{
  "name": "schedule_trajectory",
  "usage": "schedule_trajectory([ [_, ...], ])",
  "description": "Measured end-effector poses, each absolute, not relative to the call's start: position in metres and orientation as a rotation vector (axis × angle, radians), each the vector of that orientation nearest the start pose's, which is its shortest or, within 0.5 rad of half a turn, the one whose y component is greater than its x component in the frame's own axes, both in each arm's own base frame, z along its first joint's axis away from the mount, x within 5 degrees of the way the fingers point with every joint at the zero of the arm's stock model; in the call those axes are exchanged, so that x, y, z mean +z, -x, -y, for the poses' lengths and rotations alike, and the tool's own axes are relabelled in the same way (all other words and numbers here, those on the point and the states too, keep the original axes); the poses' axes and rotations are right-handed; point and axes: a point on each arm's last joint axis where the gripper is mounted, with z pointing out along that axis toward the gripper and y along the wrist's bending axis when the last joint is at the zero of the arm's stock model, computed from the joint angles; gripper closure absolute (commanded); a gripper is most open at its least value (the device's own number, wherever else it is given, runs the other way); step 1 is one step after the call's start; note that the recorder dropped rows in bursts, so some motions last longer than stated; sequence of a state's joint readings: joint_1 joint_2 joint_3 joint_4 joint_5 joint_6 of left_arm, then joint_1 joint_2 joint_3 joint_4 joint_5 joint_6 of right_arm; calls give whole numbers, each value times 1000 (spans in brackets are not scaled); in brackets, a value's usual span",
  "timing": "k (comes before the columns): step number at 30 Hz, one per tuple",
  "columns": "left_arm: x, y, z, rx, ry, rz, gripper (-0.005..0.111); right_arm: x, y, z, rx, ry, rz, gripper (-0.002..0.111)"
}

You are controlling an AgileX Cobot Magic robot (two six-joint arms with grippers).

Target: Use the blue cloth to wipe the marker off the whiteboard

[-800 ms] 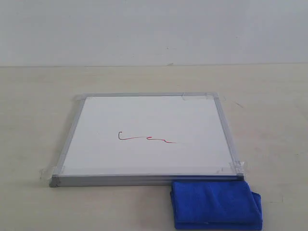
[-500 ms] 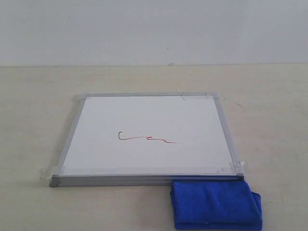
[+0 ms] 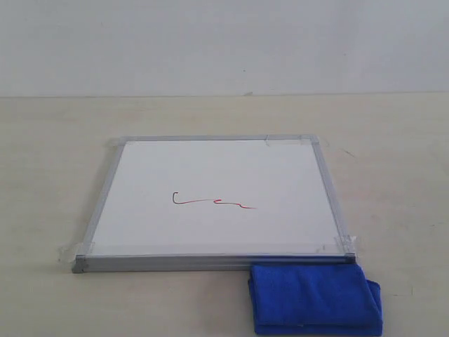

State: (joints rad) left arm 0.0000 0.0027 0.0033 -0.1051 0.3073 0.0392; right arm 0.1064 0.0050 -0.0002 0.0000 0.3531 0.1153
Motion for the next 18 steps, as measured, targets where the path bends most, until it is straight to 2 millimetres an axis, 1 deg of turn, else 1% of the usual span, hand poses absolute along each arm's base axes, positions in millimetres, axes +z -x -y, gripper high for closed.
schedule_trajectory([
  [18, 184, -54, 3, -72, 32, -1796, 102, 181, -53, -6, 141, 7, -1844, 108],
])
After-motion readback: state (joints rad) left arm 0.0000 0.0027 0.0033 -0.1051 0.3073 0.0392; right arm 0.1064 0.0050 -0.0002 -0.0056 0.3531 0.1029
